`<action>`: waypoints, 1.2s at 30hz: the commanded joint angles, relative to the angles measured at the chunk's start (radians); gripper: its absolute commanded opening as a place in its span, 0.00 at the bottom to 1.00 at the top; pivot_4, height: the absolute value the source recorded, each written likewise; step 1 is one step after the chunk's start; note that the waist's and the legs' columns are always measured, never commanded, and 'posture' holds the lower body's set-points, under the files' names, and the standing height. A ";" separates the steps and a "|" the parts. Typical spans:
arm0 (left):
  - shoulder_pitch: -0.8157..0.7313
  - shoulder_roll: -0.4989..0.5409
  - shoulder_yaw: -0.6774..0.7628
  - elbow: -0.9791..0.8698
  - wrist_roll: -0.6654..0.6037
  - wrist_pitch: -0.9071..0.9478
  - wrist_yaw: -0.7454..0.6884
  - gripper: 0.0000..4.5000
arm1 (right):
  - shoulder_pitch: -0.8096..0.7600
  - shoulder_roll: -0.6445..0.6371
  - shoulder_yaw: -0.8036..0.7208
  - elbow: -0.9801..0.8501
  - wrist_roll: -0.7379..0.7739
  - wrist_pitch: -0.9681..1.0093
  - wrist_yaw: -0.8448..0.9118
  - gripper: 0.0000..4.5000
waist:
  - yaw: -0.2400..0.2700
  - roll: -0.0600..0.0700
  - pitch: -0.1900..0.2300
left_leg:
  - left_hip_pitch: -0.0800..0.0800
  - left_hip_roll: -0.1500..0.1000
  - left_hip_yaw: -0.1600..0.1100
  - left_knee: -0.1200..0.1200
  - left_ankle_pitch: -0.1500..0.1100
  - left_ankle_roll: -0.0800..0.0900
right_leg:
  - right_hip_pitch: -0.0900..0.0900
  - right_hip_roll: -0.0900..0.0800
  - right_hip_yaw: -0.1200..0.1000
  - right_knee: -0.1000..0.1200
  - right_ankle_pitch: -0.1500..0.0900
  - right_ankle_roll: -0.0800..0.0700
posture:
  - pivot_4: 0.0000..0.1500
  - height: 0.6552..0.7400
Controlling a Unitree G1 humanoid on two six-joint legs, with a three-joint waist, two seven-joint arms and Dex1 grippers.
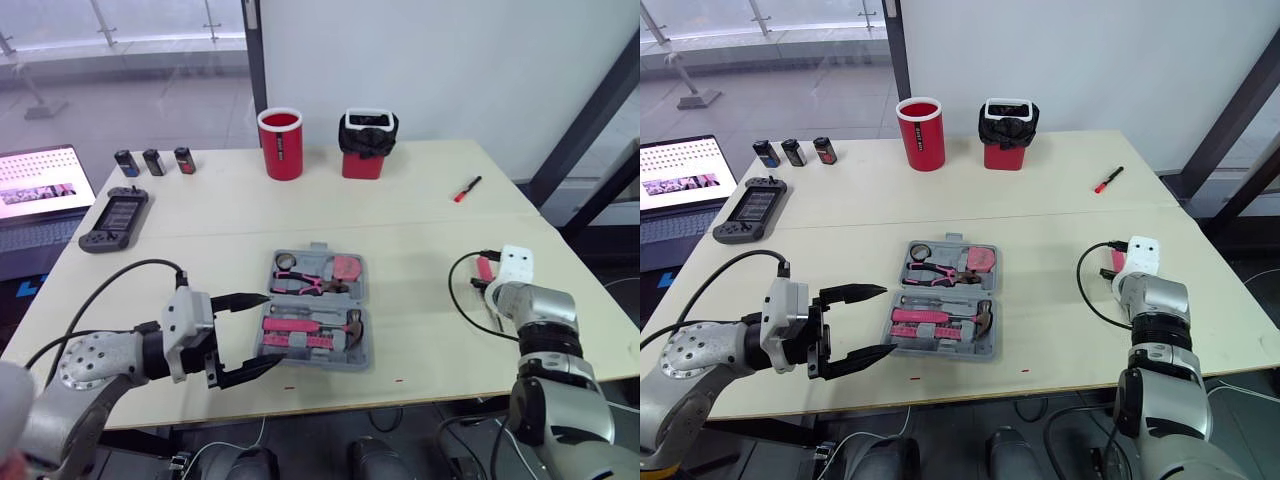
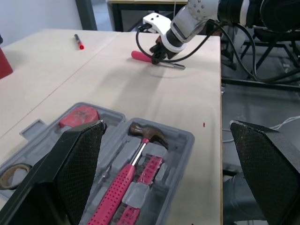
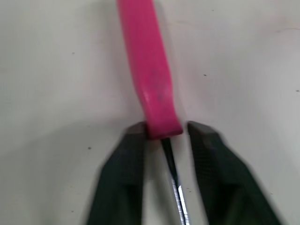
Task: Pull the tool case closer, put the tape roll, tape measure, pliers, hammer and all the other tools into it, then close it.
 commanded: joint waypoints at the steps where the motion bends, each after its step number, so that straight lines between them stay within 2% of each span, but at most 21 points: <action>1: -0.018 0.008 0.015 -0.005 -0.010 -0.008 -0.004 1.00 | 0.001 -0.010 0.016 -0.087 0.005 0.003 0.015 0.08 | 0.000 0.001 0.000 | 0.000 0.000 0.000 0.000 0.000 0.000 | 0.000 0.000 0.000 0.000 0.000 0.000 | 1.00 0.98; 4: -0.035 0.009 0.007 0.017 0.000 -0.013 -0.011 1.00 | 0.068 -0.004 0.034 -0.303 0.018 0.092 0.031 0.08 | 0.001 0.003 0.002 | 0.000 0.000 0.000 0.000 0.000 0.000 | 0.000 0.000 0.000 0.000 0.000 0.000 | 1.00 0.98; 7: -0.042 0.009 0.007 0.027 0.001 -0.017 -0.015 1.00 | 0.111 0.005 0.047 -0.433 0.027 0.144 0.042 0.08 | 0.000 0.003 0.002 | 0.000 0.000 -0.001 -0.001 0.000 0.000 | -0.001 0.001 0.000 0.000 0.000 0.000 | 1.00 0.98; 12: -0.062 0.009 0.000 0.047 0.006 -0.018 -0.021 1.00 | 0.233 0.079 0.085 -0.835 0.088 0.371 0.061 0.08 | -0.001 0.004 0.002 | 0.000 0.002 -0.002 -0.002 0.000 0.000 | -0.002 0.003 0.000 0.000 0.000 0.000 | 1.00 0.98; 19: -0.068 0.018 0.013 0.071 0.006 -0.023 -0.040 1.00 | 0.387 0.154 0.112 -1.137 0.115 0.494 0.072 0.08 | 0.005 0.004 0.003 | -0.001 0.002 -0.002 -0.001 0.000 0.000 | -0.002 0.002 0.000 0.000 0.000 0.000 | 1.00 0.98; 23: -0.068 0.022 0.017 0.079 0.008 -0.025 -0.048 1.00 | 0.461 0.195 0.128 -1.213 0.108 0.488 0.073 0.08 | 0.002 0.004 0.003 | -0.001 0.002 -0.002 -0.001 0.000 0.000 | -0.002 0.002 0.000 0.000 0.000 0.000 | 1.00 0.98; 26: -0.073 0.024 0.019 0.087 0.008 -0.026 -0.052 1.00 | 0.511 0.180 0.178 -1.244 0.105 0.435 0.104 0.08 | -0.001 0.004 0.003 | -0.001 0.002 -0.002 -0.001 0.000 0.000 | -0.002 0.002 0.000 0.000 0.000 0.000 | 1.00 0.98; 28: -0.076 0.031 0.024 0.100 0.010 -0.027 -0.058 1.00 | 0.533 0.126 0.240 -1.291 0.112 0.394 0.160 0.08 | 0.000 0.005 0.003 | -0.001 0.002 -0.002 -0.001 0.000 0.000 | -0.002 0.002 0.000 0.000 0.000 -0.001 | 1.00 0.98; 32: -0.071 0.052 0.043 0.142 0.014 -0.042 -0.081 1.00 | 0.509 0.012 0.344 -1.440 0.228 0.464 0.320 0.08 | -0.001 0.005 0.003 | -0.001 0.002 -0.002 -0.002 0.000 0.000 | -0.003 0.002 0.000 0.000 0.000 -0.001 | 1.00 0.98; 36: -0.056 0.073 0.054 0.177 0.018 -0.065 -0.114 1.00 | 0.441 -0.069 0.405 -1.528 0.310 0.575 0.397 0.08 | 0.001 0.004 0.004 | -0.001 0.003 -0.003 -0.002 0.000 0.000 | -0.003 0.003 -0.001 0.000 0.000 -0.001 | 1.00 0.98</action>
